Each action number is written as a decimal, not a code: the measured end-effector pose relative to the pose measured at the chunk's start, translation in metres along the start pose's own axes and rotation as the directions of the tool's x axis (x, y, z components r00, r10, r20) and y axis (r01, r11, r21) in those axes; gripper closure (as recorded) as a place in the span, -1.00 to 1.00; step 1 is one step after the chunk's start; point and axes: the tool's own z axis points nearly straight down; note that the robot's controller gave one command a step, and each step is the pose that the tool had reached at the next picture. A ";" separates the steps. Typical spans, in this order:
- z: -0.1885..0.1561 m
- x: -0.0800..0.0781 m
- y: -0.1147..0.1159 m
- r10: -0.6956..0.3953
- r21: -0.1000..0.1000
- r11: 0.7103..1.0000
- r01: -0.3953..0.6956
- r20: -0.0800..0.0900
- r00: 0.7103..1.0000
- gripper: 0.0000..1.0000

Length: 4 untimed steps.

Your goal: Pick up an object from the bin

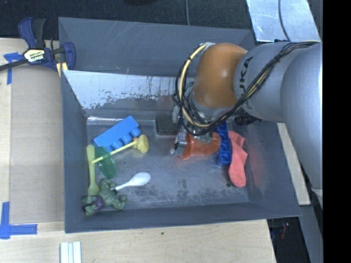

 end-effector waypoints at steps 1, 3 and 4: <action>0.000 -0.013 -0.047 0.029 -0.005 1.000 -0.029 0.004 1.000 1.00; -0.073 -0.001 -0.047 0.033 -0.004 0.999 -0.033 0.001 0.999 1.00; -0.149 -0.007 -0.048 0.095 -0.004 0.995 -0.095 -0.001 0.995 1.00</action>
Offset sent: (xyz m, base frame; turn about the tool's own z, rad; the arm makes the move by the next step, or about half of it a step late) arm 0.0000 0.0000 0.0000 0.0000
